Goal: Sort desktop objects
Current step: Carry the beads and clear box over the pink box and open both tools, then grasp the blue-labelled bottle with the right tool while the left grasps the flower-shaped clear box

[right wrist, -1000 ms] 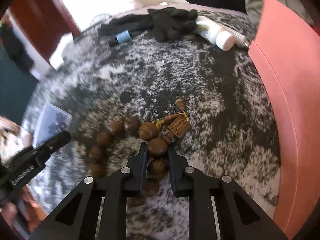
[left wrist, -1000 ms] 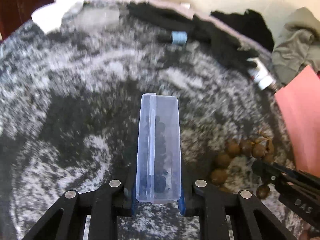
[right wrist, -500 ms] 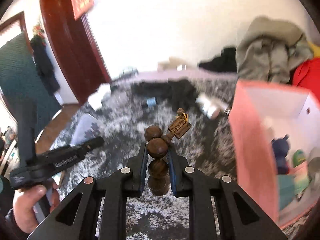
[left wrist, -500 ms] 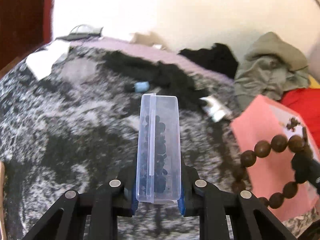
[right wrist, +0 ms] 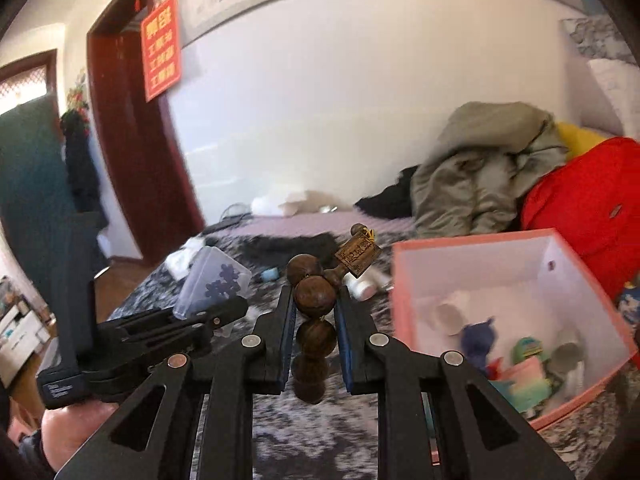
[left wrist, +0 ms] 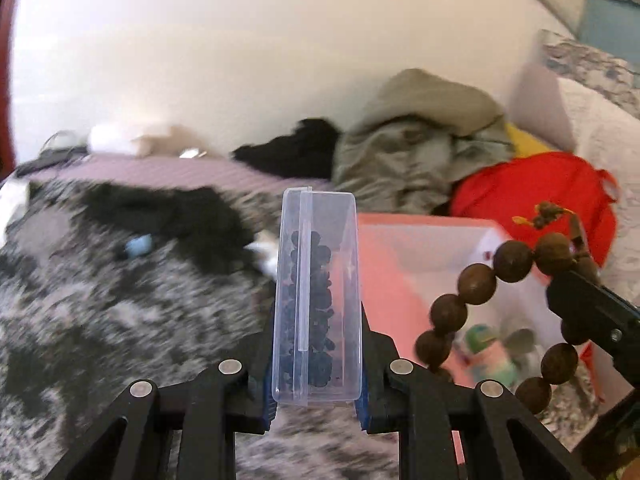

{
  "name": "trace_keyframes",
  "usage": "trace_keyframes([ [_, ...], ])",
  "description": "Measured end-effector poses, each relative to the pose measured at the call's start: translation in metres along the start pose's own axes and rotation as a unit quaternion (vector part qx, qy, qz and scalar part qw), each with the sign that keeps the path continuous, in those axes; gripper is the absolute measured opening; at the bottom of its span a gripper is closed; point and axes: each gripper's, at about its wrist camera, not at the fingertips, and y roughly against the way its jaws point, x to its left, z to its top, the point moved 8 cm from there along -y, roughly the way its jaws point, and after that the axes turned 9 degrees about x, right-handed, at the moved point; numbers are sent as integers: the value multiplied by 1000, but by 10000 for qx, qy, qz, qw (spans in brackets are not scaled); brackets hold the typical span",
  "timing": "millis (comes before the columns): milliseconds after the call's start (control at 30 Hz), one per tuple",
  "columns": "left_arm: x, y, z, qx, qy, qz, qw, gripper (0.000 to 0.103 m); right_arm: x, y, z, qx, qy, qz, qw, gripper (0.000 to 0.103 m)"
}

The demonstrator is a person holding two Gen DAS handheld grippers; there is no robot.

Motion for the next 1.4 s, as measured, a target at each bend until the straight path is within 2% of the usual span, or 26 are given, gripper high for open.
trace_keyframes([
  [67, -25, -6, 7, -46, -201, -50, 9998, 23, -17, 16, 6, -206, -72, -186, 9996, 20],
  [233, -85, -44, 14, 217, -588, -407, 9972, 23, -62, 45, 19, -621, -230, -773, 9948, 20],
  [433, -138, -99, 18, 641, -1004, -497, 9916, 24, -123, 35, 28, -623, -654, -1112, 9897, 20],
  [500, -150, -125, 12, 985, -1053, -550, 9880, 24, -143, 22, 27, -501, -813, -1185, 9884, 20],
  [533, -153, -136, 9, 1135, -1089, -506, 9863, 27, -152, 16, 26, -440, -892, -1221, 9875, 21],
  [567, -156, -145, 4, 1303, -1169, -458, 9835, 36, -162, 9, 25, -378, -971, -1257, 9866, 20],
  [633, -157, -159, -3, 1540, -1270, -386, 9791, 88, -182, -4, 24, -255, -1129, -1329, 9843, 21],
  [667, -156, -163, -6, 1608, -1291, -361, 9778, 94, -191, -11, 22, -170, -1198, -1373, 9831, 22],
  [700, -152, -163, -5, 1586, -1274, -362, 9784, 95, -198, -19, 17, -20, -1255, -1465, 9812, 27],
  [767, -141, -157, 0, 1499, -1157, -288, 9815, 95, -213, -32, 7, 201, -1439, -1763, 9735, 55],
  [800, -137, -154, 3, 1471, -1111, -285, 9825, 95, -218, -34, 3, 245, -1522, -1862, 9703, 78],
  [833, -128, -149, 6, 1434, -1036, -259, 9839, 95, -219, -33, 4, 195, -1572, -1857, 9698, 81],
  [1000, -75, -125, 17, 1272, -774, 129, 9888, 95, -206, -28, 15, -88, -1539, -1866, 9703, 81],
  [1133, -4, -117, 3, 1324, -302, 506, 9894, 95, -174, -43, 21, -75, -1382, -1666, 9763, 81],
  [1267, 67, -107, -11, 1372, 171, 880, 9865, 95, -122, -63, 28, -59, -1004, -1393, 9851, 85],
  [1400, 138, -98, -26, 1415, 644, 1251, 9799, 95, -65, -95, 28, 74, -430, -1211, 9917, 87],
])
